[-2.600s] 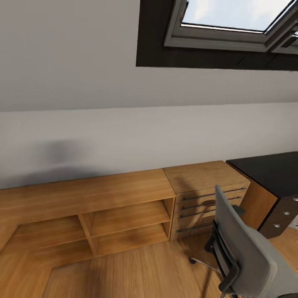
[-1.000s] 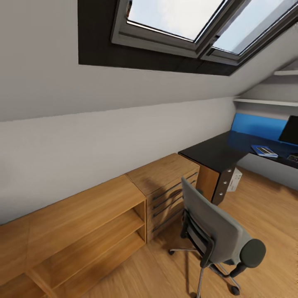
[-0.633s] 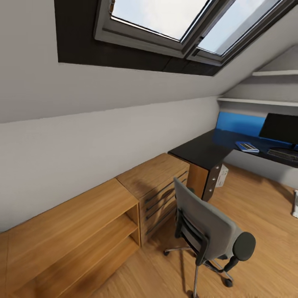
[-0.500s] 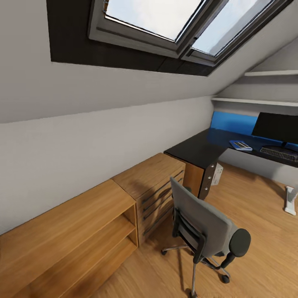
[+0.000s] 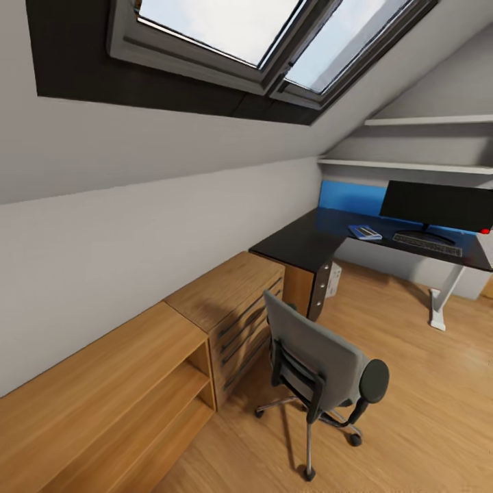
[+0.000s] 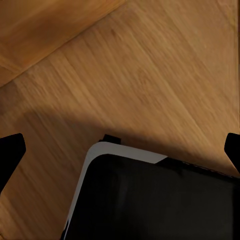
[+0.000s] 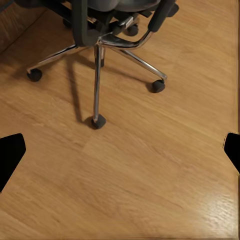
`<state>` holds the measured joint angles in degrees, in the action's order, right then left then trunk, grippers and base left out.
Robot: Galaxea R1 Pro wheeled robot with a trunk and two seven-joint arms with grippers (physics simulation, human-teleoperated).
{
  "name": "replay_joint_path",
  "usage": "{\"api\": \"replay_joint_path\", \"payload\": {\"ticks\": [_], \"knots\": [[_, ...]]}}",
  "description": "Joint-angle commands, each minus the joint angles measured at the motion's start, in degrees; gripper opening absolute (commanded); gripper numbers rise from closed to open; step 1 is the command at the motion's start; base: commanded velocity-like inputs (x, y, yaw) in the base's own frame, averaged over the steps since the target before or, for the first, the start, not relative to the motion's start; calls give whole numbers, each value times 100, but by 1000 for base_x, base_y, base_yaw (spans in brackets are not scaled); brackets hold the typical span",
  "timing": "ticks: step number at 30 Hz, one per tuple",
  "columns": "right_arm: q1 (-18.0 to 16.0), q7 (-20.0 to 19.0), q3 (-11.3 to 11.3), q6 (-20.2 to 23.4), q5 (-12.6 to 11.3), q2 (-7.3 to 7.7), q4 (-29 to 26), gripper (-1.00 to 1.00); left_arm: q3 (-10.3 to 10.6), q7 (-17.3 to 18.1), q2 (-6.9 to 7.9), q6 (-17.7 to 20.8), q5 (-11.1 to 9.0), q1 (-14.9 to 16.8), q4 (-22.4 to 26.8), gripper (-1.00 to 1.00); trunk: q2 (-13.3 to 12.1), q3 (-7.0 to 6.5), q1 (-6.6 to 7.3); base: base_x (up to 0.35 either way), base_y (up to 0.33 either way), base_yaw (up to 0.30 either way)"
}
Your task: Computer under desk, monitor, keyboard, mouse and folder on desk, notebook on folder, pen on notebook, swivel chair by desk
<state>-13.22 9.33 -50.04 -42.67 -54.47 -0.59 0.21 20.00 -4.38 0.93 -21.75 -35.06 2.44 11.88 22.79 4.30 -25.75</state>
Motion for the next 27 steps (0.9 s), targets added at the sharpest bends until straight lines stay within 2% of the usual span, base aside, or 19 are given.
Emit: {"api": "replay_joint_path", "payload": {"ticks": [1,8,27], "knots": [[-5,51,-46,-4,0,-2,1,100,49,-46,3,-13,-10,2,7,100,13,19,-3,0,14,-209],[-5,58,-42,3,-11,-2,-2,100,48,-46,3,-13,-10,2,7,100,13,74,-3,0,6,-121],[-5,60,-33,4,-27,-3,-3,100,56,-46,3,-13,-10,2,7,100,13,247,-3,0,0,-9]]}}
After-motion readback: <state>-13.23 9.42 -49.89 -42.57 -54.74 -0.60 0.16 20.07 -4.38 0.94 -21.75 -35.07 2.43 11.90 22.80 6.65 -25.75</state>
